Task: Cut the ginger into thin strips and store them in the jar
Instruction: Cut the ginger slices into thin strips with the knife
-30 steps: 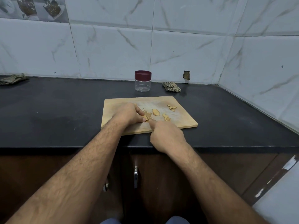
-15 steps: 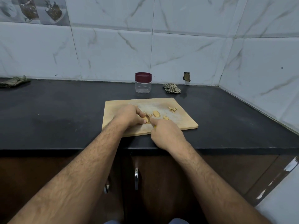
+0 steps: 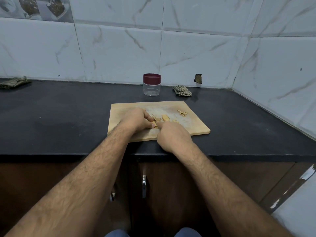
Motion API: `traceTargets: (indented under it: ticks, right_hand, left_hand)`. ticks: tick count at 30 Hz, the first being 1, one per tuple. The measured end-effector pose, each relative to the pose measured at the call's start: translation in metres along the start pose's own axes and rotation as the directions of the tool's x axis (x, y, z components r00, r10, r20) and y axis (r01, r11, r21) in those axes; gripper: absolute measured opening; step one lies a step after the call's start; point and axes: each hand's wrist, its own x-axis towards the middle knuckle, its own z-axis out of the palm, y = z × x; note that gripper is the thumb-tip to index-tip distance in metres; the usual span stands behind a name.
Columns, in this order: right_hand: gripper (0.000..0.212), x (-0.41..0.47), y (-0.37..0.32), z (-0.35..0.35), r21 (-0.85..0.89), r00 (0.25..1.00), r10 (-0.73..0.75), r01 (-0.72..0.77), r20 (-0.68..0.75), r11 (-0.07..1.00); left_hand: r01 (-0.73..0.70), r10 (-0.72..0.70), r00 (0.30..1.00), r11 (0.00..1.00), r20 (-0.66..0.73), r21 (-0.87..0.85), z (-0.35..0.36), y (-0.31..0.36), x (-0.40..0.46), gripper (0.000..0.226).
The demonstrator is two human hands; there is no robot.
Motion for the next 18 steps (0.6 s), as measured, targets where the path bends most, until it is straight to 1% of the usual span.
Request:
traceTargets:
  ticks: [3, 7, 11, 15, 18]
  right_hand:
    - [0.051, -0.011, 0.003, 0.001, -0.018, 1.0, 0.011, -0.011, 0.007, 1.0]
    - [0.056, -0.026, 0.012, 0.0, -0.013, 1.0, 0.016, -0.016, 0.02, 1.0]
    - [0.059, -0.027, 0.015, 0.001, 0.029, 1.0, 0.02, -0.021, 0.021, 0.999]
    - [0.056, -0.02, 0.016, 0.002, 0.074, 0.999, 0.037, -0.038, 0.009, 0.997]
    - [0.059, -0.018, 0.014, 0.002, 0.095, 0.999, 0.048, -0.048, 0.006, 0.994]
  left_hand:
    - [0.0, 0.0, 1.0, 1.0, -0.003, 0.01, 0.0, -0.001, 0.001, 0.017]
    - [-0.003, 0.003, 1.0, 1.0, 0.001, -0.004, 0.001, -0.002, 0.002, 0.024]
    - [-0.005, 0.005, 1.0, 1.0, -0.004, 0.006, 0.002, -0.003, 0.002, 0.024]
    - [-0.003, 0.004, 1.0, 1.0, -0.013, 0.015, 0.002, -0.002, 0.001, 0.026]
    - [-0.005, 0.005, 1.0, 1.0, -0.017, 0.008, 0.003, -0.002, 0.0, 0.025]
